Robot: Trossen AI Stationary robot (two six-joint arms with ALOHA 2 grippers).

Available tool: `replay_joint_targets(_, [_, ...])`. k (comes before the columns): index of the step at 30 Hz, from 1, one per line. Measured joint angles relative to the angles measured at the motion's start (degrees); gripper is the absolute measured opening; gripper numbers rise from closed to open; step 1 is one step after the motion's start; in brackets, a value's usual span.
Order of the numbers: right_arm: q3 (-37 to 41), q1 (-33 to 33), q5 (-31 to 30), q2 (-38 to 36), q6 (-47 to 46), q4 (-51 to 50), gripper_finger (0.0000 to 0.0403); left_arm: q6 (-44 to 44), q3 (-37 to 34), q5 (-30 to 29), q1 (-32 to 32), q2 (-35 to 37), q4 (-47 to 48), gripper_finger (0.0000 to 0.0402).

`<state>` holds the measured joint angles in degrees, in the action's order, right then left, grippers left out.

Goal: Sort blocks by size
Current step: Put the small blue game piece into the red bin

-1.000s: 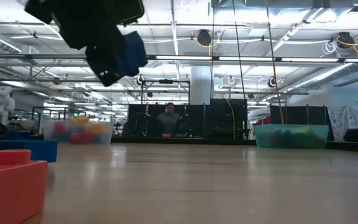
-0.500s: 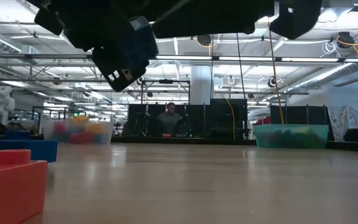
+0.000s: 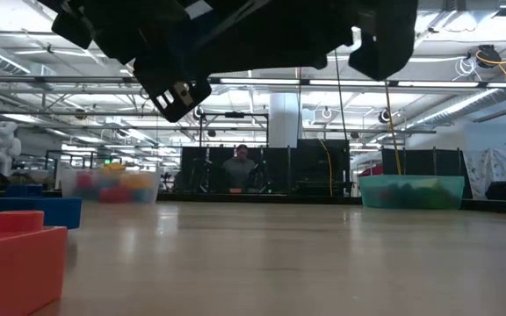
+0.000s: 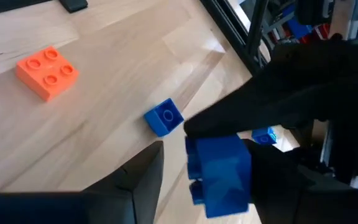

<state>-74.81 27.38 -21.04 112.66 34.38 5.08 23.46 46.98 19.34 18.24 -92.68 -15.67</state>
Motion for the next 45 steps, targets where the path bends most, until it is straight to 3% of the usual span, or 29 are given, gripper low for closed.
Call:
replay_joint_targets(9, [0.0,0.0,-0.01,0.0,0.43,-0.08,0.0072,0.48,0.0,0.04,0.0,-0.05,-0.32,0.0146])
replay_joint_targets(14, [0.0,0.07,-0.02,-0.01,-4.72,-0.35,0.0072,0.17,0.0,-1.61,-0.44,-0.02,-0.31,0.0247])
replay_joint_targets(17, [0.02,0.1,0.0,-1.27,-14.1,-3.4,0.0072,0.82,0.0,-1.69,-1.04,1.11,3.69,0.0294])
replay_joint_targets(21, [0.01,0.85,-0.03,-4.69,-30.13,-12.82,0.0072,0.99,0.0,-6.8,-1.29,4.39,12.08,0.0313])
replay_joint_targets(28, [0.0,6.8,0.48,-12.36,-57.86,-34.52,0.0076,3.56,-0.02,-30.55,1.53,13.95,31.52,0.0316])
replay_joint_targets(33, [0.0,14.5,0.65,-16.96,-76.23,-48.86,0.0075,13.96,-3.18,-47.48,6.41,21.77,40.37,0.0317])
replay_joint_targets(41, [0.15,24.92,0.2,-16.33,-107.65,-68.31,0.0081,26.47,-12.03,-54.06,11.22,32.24,45.33,0.0318])
replay_joint_targets(45, [1.92,26.2,2.22,-14.45,-115.96,-70.06,0.0082,30.51,-15.78,-54.14,11.56,34.03,45.54,0.0318])
